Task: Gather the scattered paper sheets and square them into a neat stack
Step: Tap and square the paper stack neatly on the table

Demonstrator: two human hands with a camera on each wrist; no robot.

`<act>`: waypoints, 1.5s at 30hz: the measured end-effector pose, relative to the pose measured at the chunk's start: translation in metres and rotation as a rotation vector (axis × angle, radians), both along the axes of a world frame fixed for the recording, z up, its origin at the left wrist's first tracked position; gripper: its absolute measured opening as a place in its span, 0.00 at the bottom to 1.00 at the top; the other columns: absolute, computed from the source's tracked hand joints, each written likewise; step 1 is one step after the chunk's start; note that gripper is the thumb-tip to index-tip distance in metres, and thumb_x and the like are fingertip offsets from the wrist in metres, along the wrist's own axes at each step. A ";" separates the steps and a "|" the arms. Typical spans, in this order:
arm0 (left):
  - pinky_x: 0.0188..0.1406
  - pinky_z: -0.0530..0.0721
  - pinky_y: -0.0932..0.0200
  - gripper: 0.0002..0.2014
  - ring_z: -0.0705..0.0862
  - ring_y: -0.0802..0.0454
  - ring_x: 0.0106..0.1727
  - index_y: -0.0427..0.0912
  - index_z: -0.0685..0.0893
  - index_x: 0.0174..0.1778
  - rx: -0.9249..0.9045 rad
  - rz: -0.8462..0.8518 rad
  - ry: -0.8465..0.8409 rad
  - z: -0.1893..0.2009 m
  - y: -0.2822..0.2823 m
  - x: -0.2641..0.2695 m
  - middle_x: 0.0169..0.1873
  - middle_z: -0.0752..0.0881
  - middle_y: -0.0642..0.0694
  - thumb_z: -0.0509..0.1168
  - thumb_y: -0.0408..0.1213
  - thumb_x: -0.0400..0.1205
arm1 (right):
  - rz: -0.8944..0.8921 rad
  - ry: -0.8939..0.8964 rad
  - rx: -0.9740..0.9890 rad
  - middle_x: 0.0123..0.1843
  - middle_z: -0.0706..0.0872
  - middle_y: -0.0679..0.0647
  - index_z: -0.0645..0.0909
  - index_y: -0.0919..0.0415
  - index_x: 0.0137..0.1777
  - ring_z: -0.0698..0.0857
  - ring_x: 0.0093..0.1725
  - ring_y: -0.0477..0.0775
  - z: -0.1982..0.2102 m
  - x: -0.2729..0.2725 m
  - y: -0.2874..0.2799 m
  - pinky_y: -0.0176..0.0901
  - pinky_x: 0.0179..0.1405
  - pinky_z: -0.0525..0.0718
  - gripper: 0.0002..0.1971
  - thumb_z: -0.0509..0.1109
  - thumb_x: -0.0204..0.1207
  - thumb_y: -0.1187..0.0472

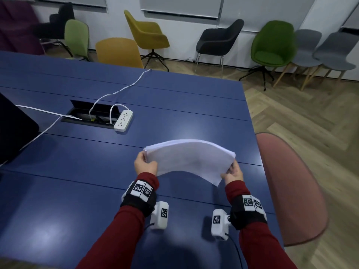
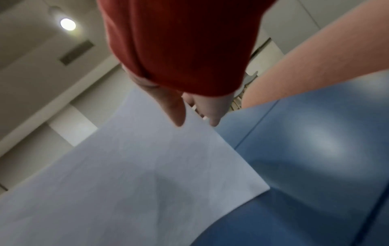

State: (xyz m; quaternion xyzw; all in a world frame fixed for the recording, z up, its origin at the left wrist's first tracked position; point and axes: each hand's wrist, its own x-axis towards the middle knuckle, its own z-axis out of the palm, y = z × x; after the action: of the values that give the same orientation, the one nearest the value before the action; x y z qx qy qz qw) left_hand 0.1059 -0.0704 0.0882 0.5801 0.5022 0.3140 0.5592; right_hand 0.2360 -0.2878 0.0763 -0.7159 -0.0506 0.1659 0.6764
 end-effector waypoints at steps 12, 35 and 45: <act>0.17 0.69 0.77 0.18 0.70 0.56 0.25 0.45 0.73 0.23 0.110 0.005 -0.032 0.032 0.009 0.005 0.23 0.74 0.51 0.54 0.17 0.71 | -0.102 -0.081 0.075 0.44 0.85 0.52 0.80 0.59 0.48 0.85 0.34 0.27 0.024 -0.003 0.009 0.25 0.44 0.82 0.17 0.70 0.68 0.80; 0.51 0.86 0.53 0.15 0.89 0.45 0.42 0.48 0.88 0.43 0.449 -0.763 0.277 0.099 -0.009 0.004 0.35 0.91 0.45 0.65 0.46 0.63 | 0.369 -0.429 -0.592 0.31 0.84 0.59 0.84 0.59 0.35 0.82 0.37 0.56 0.065 0.001 0.022 0.47 0.42 0.80 0.13 0.70 0.71 0.49; 0.39 0.82 0.75 0.28 0.82 0.65 0.32 0.49 0.78 0.65 0.252 -0.479 -0.454 0.142 0.024 -0.015 0.29 0.86 0.59 0.72 0.22 0.72 | 0.140 -0.262 0.100 0.32 0.90 0.34 0.84 0.54 0.42 0.86 0.36 0.31 0.079 0.006 0.015 0.25 0.40 0.84 0.09 0.66 0.77 0.69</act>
State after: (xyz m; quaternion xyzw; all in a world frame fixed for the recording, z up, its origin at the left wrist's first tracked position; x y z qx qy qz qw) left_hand 0.0911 -0.0464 0.2303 0.6614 0.1723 0.3545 0.6381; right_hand 0.2420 -0.2732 0.1557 -0.6914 -0.1962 0.1152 0.6857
